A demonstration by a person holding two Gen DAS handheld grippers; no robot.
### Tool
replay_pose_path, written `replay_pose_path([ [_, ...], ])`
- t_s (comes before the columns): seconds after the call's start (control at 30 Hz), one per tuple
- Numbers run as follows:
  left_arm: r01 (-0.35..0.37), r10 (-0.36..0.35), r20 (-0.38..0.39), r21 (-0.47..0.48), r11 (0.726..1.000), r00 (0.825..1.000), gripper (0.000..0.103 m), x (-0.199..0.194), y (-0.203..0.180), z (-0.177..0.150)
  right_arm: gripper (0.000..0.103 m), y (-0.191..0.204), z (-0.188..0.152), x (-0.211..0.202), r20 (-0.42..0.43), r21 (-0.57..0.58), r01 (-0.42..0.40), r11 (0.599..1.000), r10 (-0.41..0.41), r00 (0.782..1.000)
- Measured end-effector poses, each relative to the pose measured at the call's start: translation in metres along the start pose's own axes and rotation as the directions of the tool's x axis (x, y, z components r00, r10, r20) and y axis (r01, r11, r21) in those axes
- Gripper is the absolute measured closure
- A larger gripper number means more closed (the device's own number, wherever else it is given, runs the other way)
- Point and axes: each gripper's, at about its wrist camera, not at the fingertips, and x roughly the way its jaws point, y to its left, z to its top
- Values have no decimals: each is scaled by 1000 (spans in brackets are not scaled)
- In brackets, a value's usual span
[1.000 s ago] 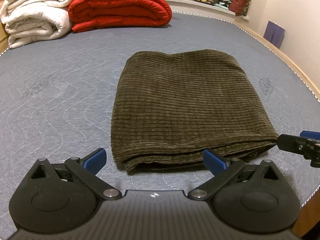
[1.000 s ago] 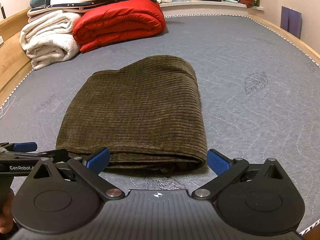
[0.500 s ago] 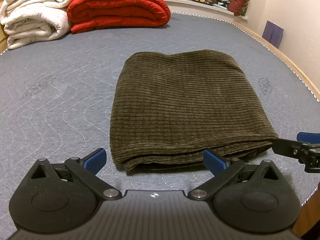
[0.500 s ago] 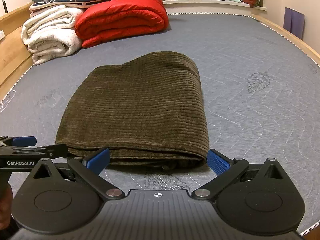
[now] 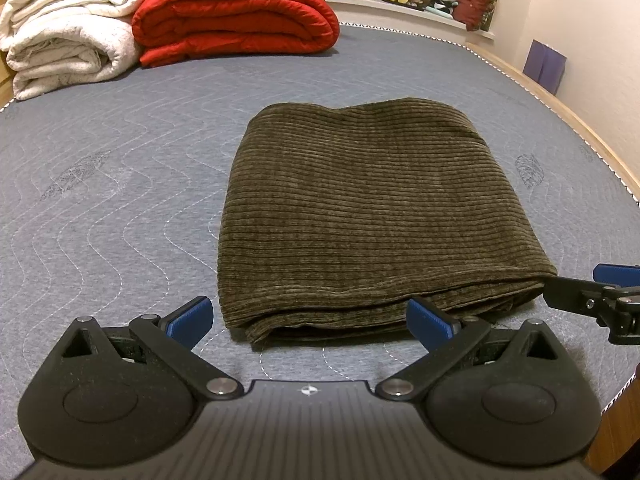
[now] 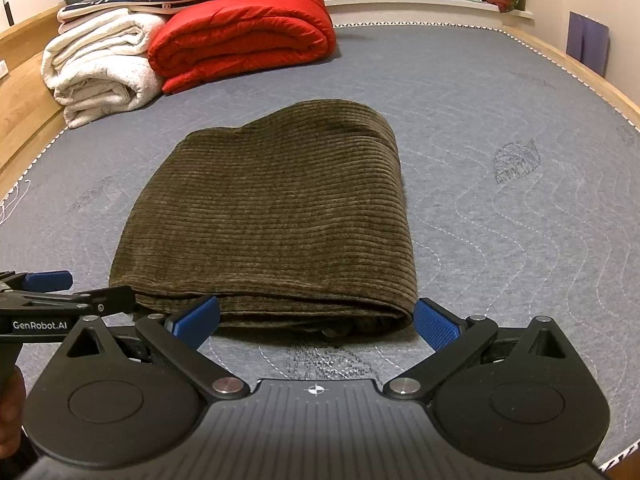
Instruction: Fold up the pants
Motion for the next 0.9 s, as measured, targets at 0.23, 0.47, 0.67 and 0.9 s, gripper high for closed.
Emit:
replay_pose_path([
  [0.23,1,-1,3,1,1000,1000,0,0,0,0,1,0,-2,3,-8,1,3,1000,-3,1000],
  [0.47,3,-3,3,4,1000,1000,0,0,1,0,1,1,-3,4,-14,3,8,1000,-8,1000],
  [0.67,6,-6,9,8,1000,1000,0,-1,0,0,1,3,-4,5,-16,2,7,1000,-7,1000],
  [0.9,9,-9,11,11,1000,1000,0,-1,1,0,1,4,-4,4,-16,2,8,1000,-8,1000],
])
